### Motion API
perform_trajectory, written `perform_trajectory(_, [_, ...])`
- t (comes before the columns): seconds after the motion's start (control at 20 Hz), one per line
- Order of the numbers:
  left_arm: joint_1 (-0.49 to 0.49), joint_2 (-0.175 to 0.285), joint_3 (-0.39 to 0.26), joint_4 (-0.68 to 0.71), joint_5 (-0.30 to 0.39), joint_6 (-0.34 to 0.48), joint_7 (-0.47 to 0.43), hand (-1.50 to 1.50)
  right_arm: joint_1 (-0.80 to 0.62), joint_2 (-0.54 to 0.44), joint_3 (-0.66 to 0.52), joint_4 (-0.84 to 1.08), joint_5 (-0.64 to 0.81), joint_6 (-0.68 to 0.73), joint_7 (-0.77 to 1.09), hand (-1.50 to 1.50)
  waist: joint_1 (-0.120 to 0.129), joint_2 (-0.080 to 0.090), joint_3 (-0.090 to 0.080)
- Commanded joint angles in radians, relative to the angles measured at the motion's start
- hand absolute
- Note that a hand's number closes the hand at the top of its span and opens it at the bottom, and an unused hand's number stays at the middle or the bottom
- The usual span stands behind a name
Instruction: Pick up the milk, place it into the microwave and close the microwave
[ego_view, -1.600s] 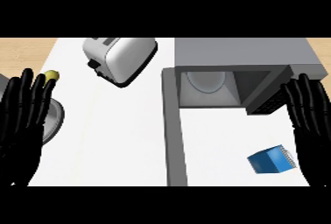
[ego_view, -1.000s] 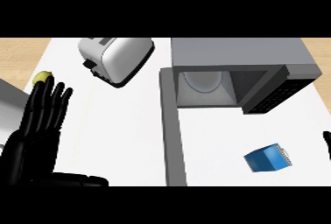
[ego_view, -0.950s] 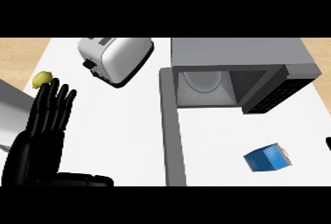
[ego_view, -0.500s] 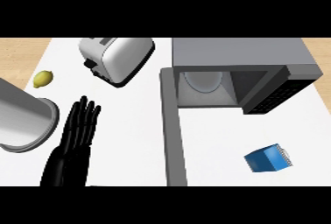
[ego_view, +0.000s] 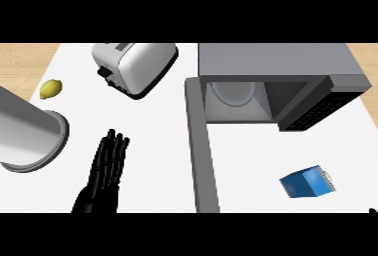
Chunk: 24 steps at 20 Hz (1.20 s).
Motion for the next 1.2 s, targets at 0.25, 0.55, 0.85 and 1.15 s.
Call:
perform_trajectory(0.25, [0.002,0.013,-0.057,0.017,0.015,0.013,-0.008,-1.5,-0.12,0.008,0.044,0.223,0.065,-0.114,-0.107,-1.5,0.003,0.002,0.0])
perform_trajectory(0.55, [0.055,0.013,-0.123,-0.043,-0.013,0.052,0.01,-1.5,-0.311,-0.013,-0.064,0.492,0.088,-0.117,-0.165,-1.5,0.009,0.002,0.001])
perform_trajectory(0.85, [0.109,0.104,-0.006,-0.03,0.12,-0.034,-0.087,-1.5,-0.444,-0.044,-0.135,0.614,0.097,-0.17,-0.17,-1.5,0.01,0.002,0.0])
perform_trajectory(1.15, [0.212,0.167,0.035,-0.089,0.192,-0.092,-0.134,-1.5,-0.57,-0.054,-0.16,0.796,0.158,-0.258,-0.243,-1.5,0.014,0.002,0.0])
